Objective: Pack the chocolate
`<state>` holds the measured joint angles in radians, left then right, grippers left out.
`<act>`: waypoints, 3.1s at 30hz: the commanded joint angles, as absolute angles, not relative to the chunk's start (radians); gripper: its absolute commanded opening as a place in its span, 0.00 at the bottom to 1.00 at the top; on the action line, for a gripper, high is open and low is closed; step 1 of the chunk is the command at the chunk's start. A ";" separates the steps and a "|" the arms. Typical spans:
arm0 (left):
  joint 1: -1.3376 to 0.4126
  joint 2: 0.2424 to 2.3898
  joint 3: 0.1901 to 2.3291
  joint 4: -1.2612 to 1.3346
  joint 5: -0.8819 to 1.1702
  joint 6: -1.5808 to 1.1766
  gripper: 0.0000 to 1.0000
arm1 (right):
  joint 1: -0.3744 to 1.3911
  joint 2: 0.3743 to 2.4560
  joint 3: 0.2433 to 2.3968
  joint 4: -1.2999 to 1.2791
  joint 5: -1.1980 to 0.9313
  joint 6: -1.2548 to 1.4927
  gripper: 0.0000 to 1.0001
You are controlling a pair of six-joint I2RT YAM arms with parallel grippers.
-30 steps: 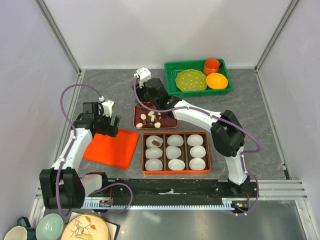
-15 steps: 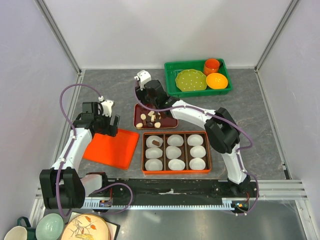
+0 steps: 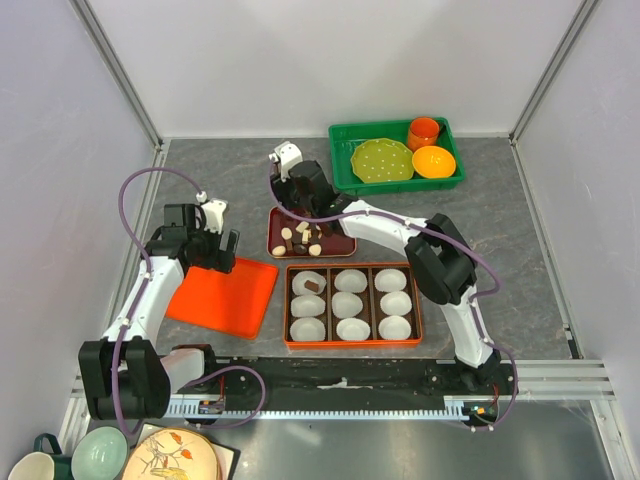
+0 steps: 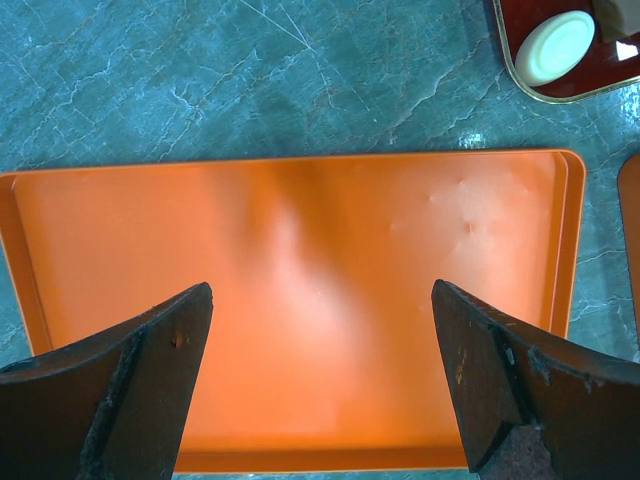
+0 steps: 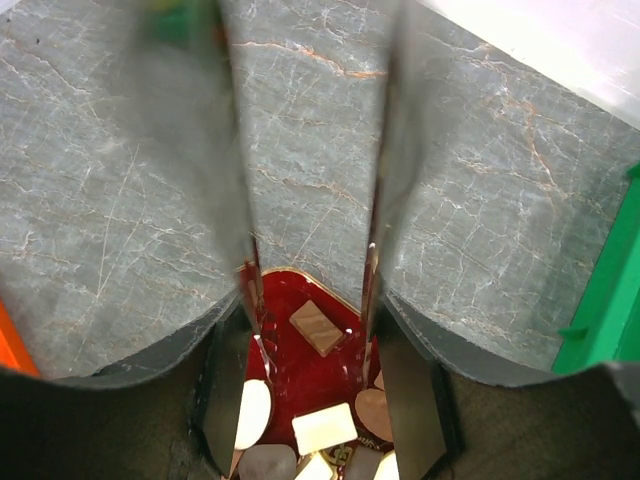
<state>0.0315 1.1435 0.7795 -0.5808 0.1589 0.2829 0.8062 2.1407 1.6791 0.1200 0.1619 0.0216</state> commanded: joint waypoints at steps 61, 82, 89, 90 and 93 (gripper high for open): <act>0.029 1.104 0.891 -0.609 0.173 0.222 0.93 | 0.842 1.937 1.310 0.629 0.138 -0.023 0.53; 0.018 1.052 0.870 -0.637 0.172 0.259 0.94 | 0.842 2.046 1.353 0.683 0.120 -0.038 0.55; 0.018 1.039 0.871 -0.646 0.166 0.261 0.94 | 0.841 2.079 1.385 0.680 0.118 -0.025 0.56; 0.018 1.035 0.870 -0.649 0.167 0.261 0.94 | 0.842 2.083 1.387 0.681 0.118 -0.020 0.55; 0.018 1.034 0.864 -0.646 0.166 0.262 0.94 | 0.842 2.083 1.388 0.678 0.112 -0.014 0.54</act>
